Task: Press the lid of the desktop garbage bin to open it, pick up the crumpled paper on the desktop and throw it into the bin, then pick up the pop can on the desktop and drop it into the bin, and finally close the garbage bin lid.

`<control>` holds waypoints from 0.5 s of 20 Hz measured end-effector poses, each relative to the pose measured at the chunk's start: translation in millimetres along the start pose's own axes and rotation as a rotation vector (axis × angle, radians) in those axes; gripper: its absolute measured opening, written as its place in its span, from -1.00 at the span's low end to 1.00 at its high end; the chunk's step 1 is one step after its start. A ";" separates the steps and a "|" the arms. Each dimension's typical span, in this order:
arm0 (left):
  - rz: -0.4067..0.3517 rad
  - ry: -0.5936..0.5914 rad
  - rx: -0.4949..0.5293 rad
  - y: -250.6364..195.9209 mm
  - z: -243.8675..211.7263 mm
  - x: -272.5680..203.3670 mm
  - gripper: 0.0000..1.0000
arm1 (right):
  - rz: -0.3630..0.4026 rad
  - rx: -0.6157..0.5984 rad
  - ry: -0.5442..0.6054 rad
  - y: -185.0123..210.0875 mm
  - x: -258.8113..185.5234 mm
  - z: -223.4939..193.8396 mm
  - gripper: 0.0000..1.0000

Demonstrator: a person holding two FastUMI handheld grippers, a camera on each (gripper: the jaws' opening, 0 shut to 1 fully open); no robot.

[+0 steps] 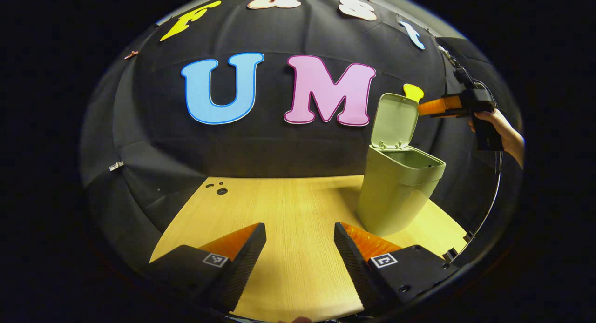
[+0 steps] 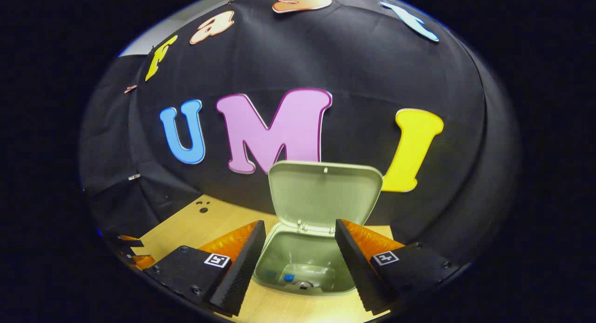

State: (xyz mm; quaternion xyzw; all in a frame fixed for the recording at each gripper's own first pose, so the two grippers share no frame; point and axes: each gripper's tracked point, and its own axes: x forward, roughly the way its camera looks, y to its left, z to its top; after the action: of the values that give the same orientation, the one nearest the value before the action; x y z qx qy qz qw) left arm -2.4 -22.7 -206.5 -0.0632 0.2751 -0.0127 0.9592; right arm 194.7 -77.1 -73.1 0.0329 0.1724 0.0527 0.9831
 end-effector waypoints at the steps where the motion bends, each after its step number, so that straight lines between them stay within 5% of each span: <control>1: -0.002 0.000 -0.002 0.0 -1.5 -1.5 0.90 | -0.013 -0.005 -0.028 0.6 -1.4 8.9 0.89; 10: -0.009 0.009 0.004 -1.1 -7.9 -15.6 0.90 | -0.113 0.041 -0.202 -12.9 33.5 64.4 0.90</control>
State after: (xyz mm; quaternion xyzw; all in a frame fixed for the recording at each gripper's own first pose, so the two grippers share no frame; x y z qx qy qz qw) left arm -19.8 -23.7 -204.8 -0.0627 0.2791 -0.0180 0.9581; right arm 249.2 -89.0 -25.0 0.0481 0.0751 -0.0099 0.9960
